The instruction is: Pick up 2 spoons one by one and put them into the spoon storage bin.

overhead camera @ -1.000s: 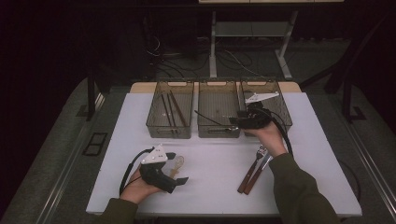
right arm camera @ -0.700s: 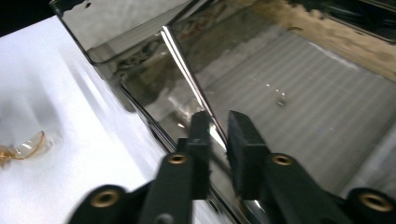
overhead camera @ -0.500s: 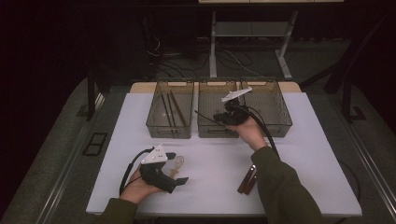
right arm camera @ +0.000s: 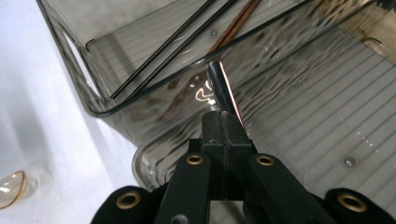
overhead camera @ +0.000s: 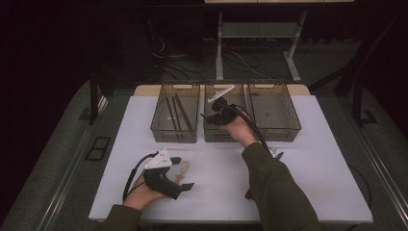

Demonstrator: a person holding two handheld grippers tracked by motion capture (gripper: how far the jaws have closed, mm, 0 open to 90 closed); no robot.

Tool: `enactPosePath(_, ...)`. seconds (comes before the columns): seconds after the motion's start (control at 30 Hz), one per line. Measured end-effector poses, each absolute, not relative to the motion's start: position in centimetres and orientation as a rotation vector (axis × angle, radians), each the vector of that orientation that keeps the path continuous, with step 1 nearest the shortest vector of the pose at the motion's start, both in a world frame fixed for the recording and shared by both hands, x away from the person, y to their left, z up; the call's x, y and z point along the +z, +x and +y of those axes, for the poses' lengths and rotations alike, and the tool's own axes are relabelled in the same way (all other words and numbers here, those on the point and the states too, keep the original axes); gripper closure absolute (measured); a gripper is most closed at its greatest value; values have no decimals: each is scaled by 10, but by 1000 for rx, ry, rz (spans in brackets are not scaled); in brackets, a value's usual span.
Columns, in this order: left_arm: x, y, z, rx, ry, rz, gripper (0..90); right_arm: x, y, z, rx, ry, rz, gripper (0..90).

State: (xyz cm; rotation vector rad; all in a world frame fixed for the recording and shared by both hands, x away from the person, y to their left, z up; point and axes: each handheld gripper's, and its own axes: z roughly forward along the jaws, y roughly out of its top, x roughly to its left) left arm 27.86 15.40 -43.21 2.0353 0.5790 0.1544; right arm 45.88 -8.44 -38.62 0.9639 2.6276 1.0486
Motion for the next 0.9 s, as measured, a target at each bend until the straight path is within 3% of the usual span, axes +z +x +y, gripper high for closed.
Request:
enactPosePath(0.47, -432, 279, 155, 151, 2023, 584, 0, -393, 487, -88, 927, 1117, 2564, 898)
enactPosePath(0.67, -432, 279, 155, 152, 2022, 587, 0, -388, 483, -91, 955, 1104, 2557, 897)
enactPosePath(0.9, -432, 280, 155, 166, 2030, 604, 0, -376, 457, -107, 1101, 1048, 2534, 640)
